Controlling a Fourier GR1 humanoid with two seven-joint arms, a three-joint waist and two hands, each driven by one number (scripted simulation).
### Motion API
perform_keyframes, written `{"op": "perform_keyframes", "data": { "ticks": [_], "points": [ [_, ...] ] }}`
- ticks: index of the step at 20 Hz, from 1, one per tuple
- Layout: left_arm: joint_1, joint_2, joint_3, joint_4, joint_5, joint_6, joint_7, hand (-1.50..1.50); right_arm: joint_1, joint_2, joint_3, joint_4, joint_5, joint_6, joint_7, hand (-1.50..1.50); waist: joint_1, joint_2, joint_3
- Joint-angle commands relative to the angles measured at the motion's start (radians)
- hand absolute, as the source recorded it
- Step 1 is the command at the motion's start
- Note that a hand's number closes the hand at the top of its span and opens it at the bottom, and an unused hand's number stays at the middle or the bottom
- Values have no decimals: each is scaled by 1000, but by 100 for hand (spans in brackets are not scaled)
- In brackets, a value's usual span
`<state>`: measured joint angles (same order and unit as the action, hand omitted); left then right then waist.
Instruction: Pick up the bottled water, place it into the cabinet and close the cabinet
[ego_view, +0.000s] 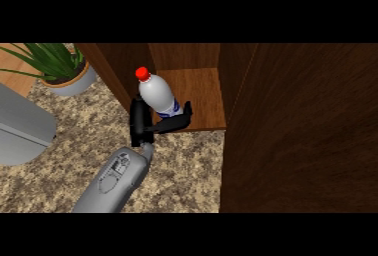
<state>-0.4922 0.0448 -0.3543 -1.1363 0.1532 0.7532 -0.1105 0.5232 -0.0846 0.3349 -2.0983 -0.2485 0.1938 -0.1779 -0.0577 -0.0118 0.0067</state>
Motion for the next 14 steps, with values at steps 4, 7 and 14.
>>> {"op": "perform_keyframes", "data": {
  "ticks": [4, 7, 14],
  "points": [
    [-240, 75, 27, 247, -61, -49, 20, 150, -14, -4, 3, 32, 9, 11, -10, -150, -39, 39, -6],
    [-257, 109, 14, 265, -85, -33, 42, 150, -19, 8, 12, 18, 3, 0, 0, -150, -38, 39, -7],
    [-326, 134, 25, 385, -104, -3, 41, -150, 7, -19, -9, 24, -10, 31, -37, -150, -47, 41, -7]
  ]
}}
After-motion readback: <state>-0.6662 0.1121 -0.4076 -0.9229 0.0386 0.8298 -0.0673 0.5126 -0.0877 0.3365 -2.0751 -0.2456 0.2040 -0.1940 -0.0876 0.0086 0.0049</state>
